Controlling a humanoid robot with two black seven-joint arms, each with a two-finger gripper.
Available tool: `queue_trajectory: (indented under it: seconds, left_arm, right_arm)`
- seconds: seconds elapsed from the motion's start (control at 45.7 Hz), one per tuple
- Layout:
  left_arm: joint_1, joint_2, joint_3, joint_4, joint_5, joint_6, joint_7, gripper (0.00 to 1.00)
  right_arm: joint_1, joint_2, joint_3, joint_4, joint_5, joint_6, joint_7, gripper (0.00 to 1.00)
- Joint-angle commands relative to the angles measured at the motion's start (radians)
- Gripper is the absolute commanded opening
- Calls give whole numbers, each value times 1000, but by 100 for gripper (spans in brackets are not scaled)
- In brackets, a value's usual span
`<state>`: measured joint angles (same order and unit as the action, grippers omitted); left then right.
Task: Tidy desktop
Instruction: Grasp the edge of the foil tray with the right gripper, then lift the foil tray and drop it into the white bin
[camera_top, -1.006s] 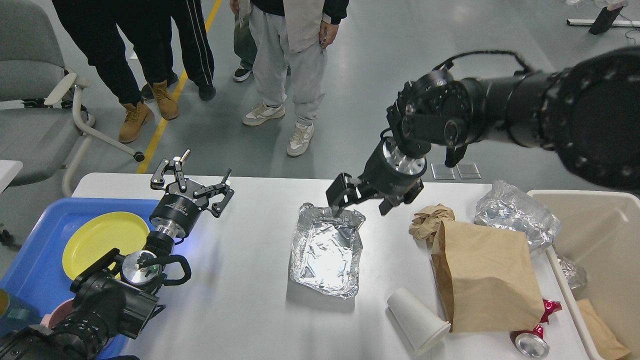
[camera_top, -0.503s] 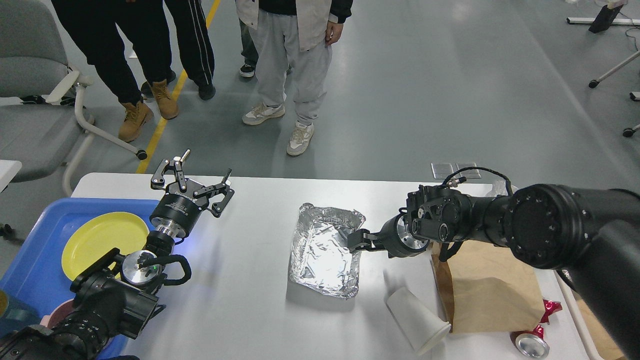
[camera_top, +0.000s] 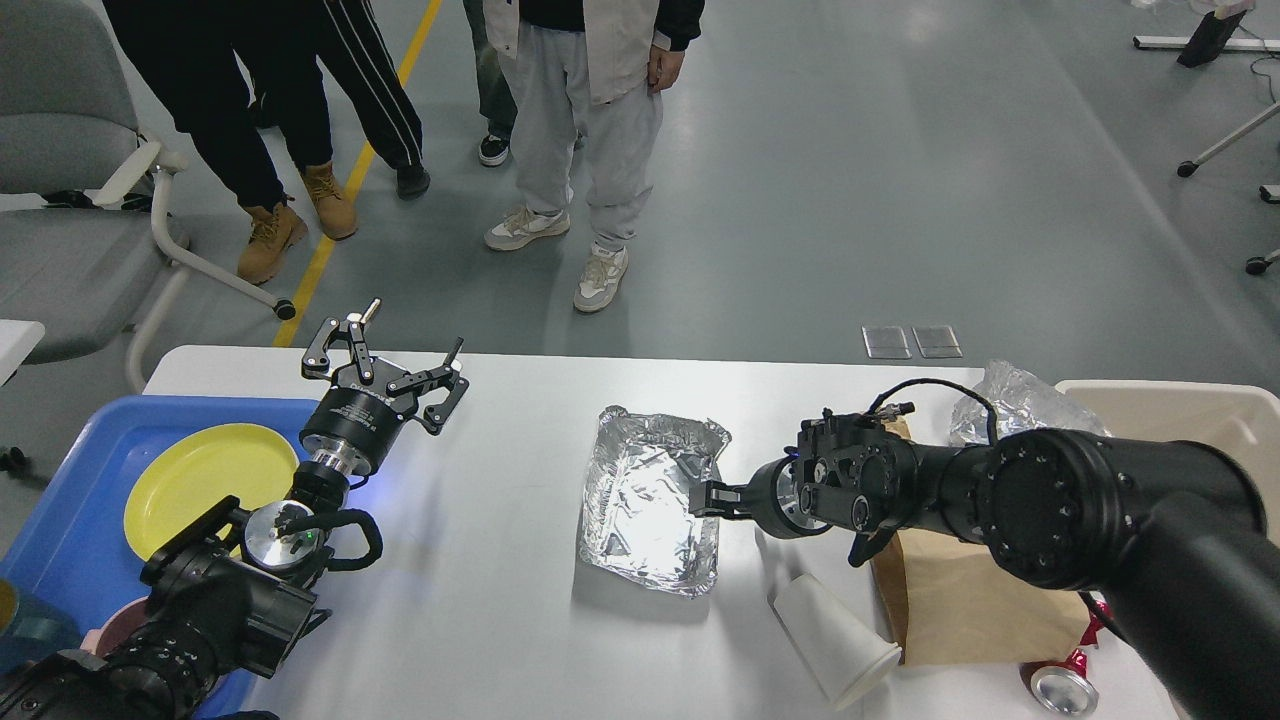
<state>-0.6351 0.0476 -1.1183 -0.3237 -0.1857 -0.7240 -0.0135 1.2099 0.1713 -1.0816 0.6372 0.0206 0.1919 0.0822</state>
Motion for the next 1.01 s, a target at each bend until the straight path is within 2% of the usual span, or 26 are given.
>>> queue_trajectory:
  seconds: [0.0,0.044,0.109,0.131,0.241,0.416,0.547,0.7,0.875,0.941,0.984]
  left_arm:
    - [0,0,0,0,0,0,0,96]
    - [0,0,0,0,0,0,0,96]
    - [0,0,0,0,0,0,0,96]
    - [0,0,0,0,0,0,0,96]
    - [0,0,0,0,0,0,0,96]
    - [0,0,0,0,0,0,0,96]
    - [0,0,0,0,0,0,0,96]
    - [0,0,0,0,0,0,0,96]
    - [0,0,0,0,0,0,0,96]
    - [0,0,0,0,0,0,0,96]
    - [0,0,0,0,0,0,0,96]
  right_arm:
    - [-9,2,2,2,1,-9,-21,34]
    - [-9,2,2,4,1,-9,-24,26]
    - [-10,2,2,9,1,-9,-44,1]
    - [-10,2,2,10,1,-9,-50,0]
    - [-9,1,2,12,1,-9,-73,0]
    - [17,4,3,24,2,-9,-73,0]
    - [89,-28,38,88,5,-6,-73,0]
    - [197,-140,132,209,24,8,-73,0]
    - [374,-306,143,383,22,11,-71,0]
    - [462,-390,144,424,22,35,-73,0]
    - [560,-472,144,427,22,95,-71,0]
